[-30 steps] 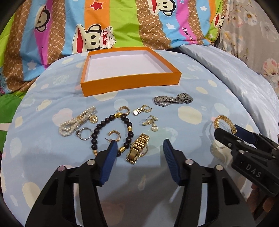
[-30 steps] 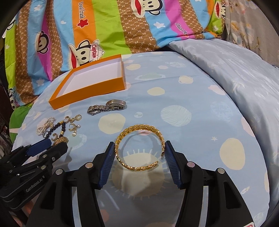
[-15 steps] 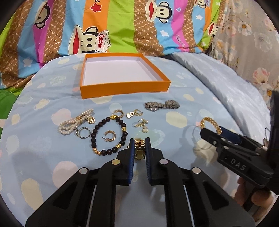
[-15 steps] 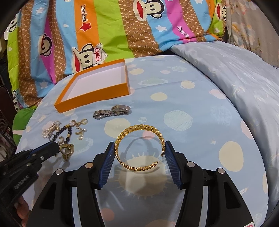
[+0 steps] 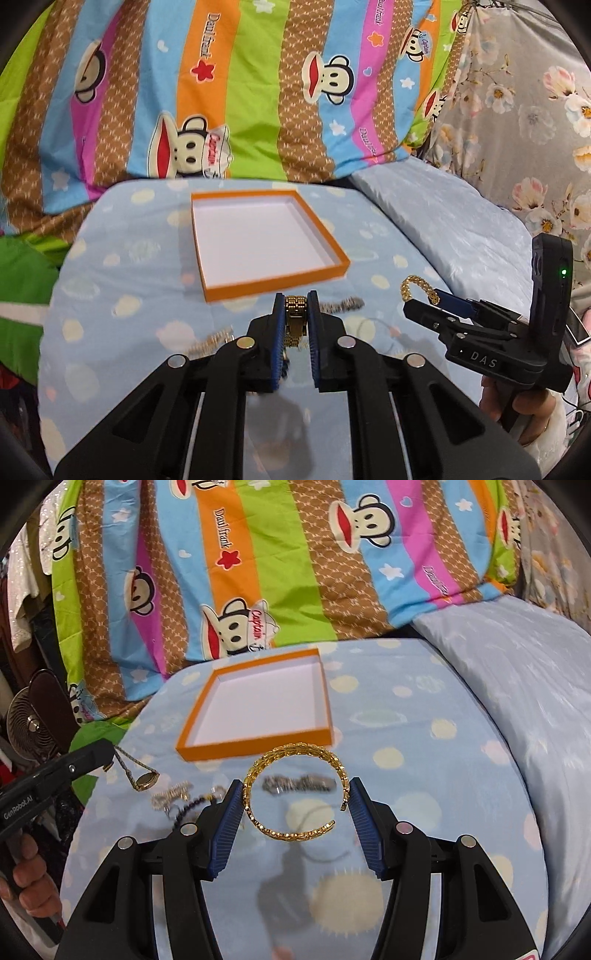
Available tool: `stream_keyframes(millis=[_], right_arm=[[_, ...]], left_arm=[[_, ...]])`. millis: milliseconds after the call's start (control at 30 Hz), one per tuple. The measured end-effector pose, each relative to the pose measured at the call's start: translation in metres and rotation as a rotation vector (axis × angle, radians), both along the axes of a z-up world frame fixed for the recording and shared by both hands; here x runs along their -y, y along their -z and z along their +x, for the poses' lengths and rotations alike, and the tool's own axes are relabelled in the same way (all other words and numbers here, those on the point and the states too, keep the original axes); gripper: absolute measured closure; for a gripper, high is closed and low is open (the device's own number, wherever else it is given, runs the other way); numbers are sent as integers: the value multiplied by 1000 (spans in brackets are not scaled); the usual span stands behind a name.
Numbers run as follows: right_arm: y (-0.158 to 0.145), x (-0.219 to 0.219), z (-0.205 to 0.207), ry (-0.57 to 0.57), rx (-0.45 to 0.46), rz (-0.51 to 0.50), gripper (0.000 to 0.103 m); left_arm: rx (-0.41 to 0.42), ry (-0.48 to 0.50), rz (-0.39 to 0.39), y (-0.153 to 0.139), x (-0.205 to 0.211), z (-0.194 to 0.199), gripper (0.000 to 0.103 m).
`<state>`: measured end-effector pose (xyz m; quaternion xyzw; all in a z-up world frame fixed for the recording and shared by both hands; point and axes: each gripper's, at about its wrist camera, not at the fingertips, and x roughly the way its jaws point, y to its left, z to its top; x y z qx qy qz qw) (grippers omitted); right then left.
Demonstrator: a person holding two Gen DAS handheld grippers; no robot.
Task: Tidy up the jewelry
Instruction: 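Carry the bangle and gold watch into the orange box and open both tools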
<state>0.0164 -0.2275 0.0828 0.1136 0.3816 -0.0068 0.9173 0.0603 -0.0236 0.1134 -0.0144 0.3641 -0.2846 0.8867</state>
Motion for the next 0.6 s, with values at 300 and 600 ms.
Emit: stream_keyframes(millis=[300,600], right_arm=[[1,-2,102,-77,-13,-10,47],[46,-3,197,-116,-111,-17,47]], left_arm=[[-41,4,25,14,30,94,92],[-205,-27,67,76,41,197,92]])
